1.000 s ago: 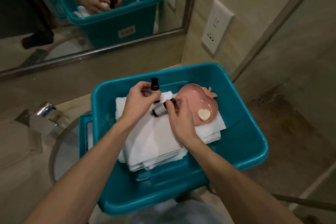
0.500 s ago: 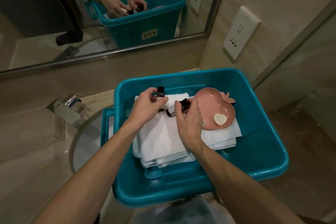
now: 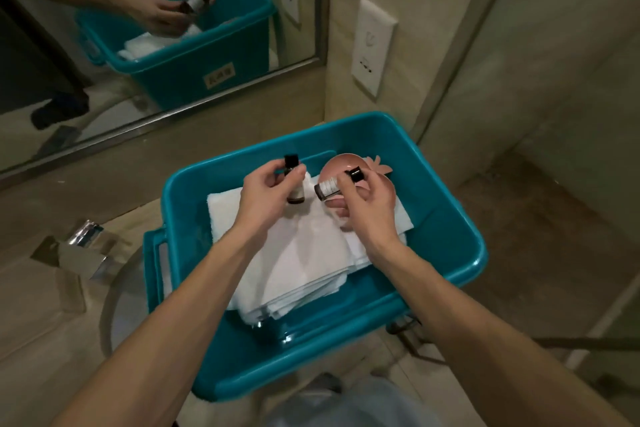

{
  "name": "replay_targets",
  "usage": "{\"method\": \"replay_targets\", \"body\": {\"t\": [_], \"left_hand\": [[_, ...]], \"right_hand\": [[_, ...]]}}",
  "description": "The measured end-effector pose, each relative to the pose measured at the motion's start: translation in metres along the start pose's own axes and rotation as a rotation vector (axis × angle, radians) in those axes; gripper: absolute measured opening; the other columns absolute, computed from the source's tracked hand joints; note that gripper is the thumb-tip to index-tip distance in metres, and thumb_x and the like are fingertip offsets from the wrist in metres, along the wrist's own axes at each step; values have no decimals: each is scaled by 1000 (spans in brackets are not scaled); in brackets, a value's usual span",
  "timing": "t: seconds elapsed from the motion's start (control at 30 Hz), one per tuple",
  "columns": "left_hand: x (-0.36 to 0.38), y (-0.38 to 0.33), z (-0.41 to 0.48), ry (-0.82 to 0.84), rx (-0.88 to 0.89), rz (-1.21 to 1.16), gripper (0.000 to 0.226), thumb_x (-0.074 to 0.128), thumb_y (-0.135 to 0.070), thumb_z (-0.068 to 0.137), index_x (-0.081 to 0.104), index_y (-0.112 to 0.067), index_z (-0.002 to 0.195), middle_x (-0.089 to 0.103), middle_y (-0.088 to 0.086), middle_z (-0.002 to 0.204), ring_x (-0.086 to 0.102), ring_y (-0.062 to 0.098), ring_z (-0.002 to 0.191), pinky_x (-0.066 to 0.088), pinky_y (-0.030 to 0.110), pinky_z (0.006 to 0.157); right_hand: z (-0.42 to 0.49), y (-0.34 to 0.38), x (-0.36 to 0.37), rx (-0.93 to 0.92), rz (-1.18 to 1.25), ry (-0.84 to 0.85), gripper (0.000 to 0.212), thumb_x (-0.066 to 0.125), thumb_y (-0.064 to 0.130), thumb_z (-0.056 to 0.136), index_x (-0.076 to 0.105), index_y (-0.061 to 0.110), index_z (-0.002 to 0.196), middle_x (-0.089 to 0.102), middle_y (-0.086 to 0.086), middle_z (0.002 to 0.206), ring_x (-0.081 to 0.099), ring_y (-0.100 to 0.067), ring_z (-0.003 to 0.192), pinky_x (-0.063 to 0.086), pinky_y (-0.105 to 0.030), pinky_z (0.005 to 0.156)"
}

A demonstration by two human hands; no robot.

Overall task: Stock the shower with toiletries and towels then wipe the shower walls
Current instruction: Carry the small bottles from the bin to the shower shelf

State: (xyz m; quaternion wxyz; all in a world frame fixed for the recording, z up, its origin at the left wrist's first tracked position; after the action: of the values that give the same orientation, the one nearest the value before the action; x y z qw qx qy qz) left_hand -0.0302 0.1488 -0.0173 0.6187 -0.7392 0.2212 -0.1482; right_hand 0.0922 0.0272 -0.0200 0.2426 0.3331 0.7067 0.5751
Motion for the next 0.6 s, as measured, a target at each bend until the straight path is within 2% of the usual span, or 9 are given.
{"method": "replay_targets", "body": {"t": [0.07,0.13,0.27,0.33,0.37,0.47,0.6], "left_hand": [[23,-11,-3,47,10,-21,21,72,-31,91,73,-20,109,78,0,100,73,14,98,58,32,86],[50,-24,-13,105,39,-34,24,71,-33,92,74,-17,110,78,1,102,73,16,98,58,38,90],[106,-47,-45,220,76,-47,28,69,-37,93,75,-15,108,77,6,103,74,22,99,56,42,92],[133,-56,-64,271,93,13,35,73,-49,86,76,-21,106,77,5,102,73,23,99,56,45,91],[147,-60,-74,293,92,36,37,76,-51,82,76,-22,106,77,5,102,72,21,98,58,43,86],[190,-72,-113,367,56,-37,24,78,-34,85,75,-17,103,74,9,100,66,16,88,55,28,66],[248,-89,-171,495,94,-27,22,76,-31,87,72,-17,103,73,3,96,65,14,80,56,27,65]], "right_hand": [[-7,16,-24,-23,44,-36,20,69,31,94,63,26,112,76,-8,95,76,-22,77,59,-34,66],[-17,33,-51,-53,62,-59,29,77,35,88,68,16,107,77,-7,94,74,-22,81,57,-31,67],[-45,59,-112,-62,117,-40,10,77,26,87,71,19,90,75,6,79,69,-7,74,53,-23,66],[-64,70,-146,-71,127,-58,12,75,29,88,73,18,88,73,6,78,66,-6,73,52,-23,66],[-74,73,-163,-76,126,-69,14,75,32,87,74,18,89,72,5,79,66,-8,74,52,-24,67],[-109,85,-215,-89,156,-115,15,74,32,89,74,17,93,70,1,83,65,-13,78,57,-31,73],[-157,95,-286,-101,129,-192,22,75,31,89,70,14,103,75,-12,100,75,-28,92,61,-36,65]]}}
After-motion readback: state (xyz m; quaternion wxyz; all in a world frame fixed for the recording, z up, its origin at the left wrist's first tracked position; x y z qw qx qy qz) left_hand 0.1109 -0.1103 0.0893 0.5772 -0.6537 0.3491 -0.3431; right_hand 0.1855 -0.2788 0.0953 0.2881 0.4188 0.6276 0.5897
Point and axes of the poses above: each hand's wrist, its own z-axis towards the middle knuckle, its own x-axis out of the palm, y = z × x, the point moved 3 cm from there along z, towards the middle knuckle
